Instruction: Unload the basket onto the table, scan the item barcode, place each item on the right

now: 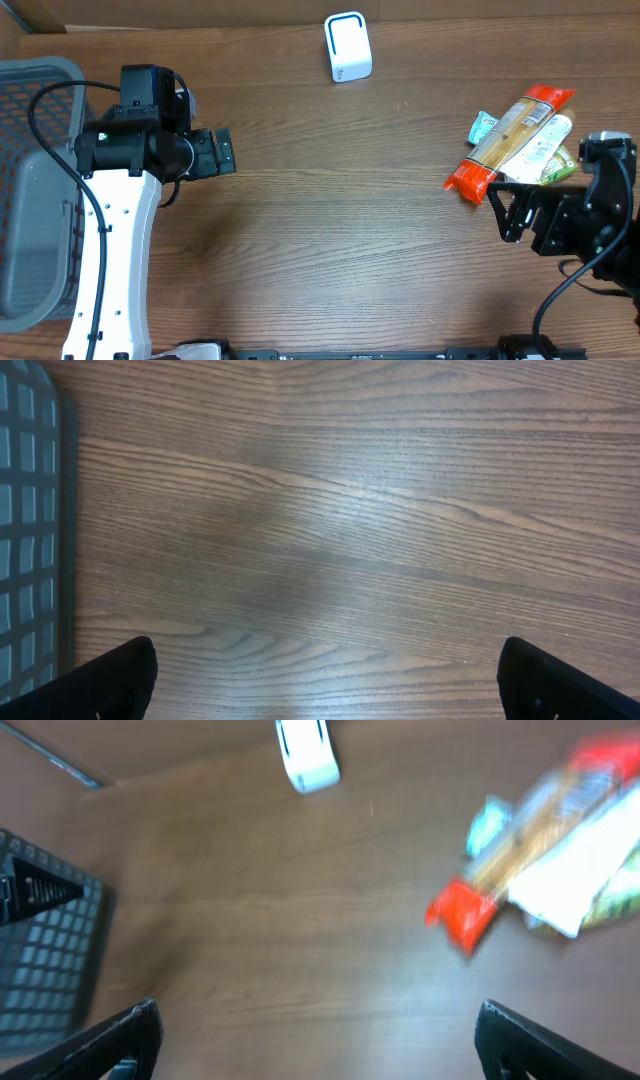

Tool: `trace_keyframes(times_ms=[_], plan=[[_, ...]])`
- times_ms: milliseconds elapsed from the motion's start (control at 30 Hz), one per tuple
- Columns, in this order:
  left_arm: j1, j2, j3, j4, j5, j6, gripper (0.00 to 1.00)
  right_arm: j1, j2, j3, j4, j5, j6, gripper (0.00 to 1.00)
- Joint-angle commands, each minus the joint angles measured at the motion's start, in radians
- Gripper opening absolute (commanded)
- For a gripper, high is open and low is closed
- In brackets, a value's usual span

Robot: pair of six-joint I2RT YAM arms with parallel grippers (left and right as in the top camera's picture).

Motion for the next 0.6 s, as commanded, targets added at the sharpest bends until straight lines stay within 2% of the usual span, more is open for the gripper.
trace_keyframes(times_ms=[0,300,567], plan=[[-0.008,-0.005,0.0,0.002,-0.006,-0.01,1.0,0.005,-0.094,-0.134,0.134,0.032,-0.125,1.0],[-0.008,-0.005,0.0,0.002,-0.006,-0.01,1.0,0.005,-0.483,-0.743,0.754,0.058,-0.177,1.0],[-0.008,-0.005,0.0,0.002,-0.006,-0.01,0.99,0.014,-0.744,-1.199,1.134,0.062,-0.183,1.0]])
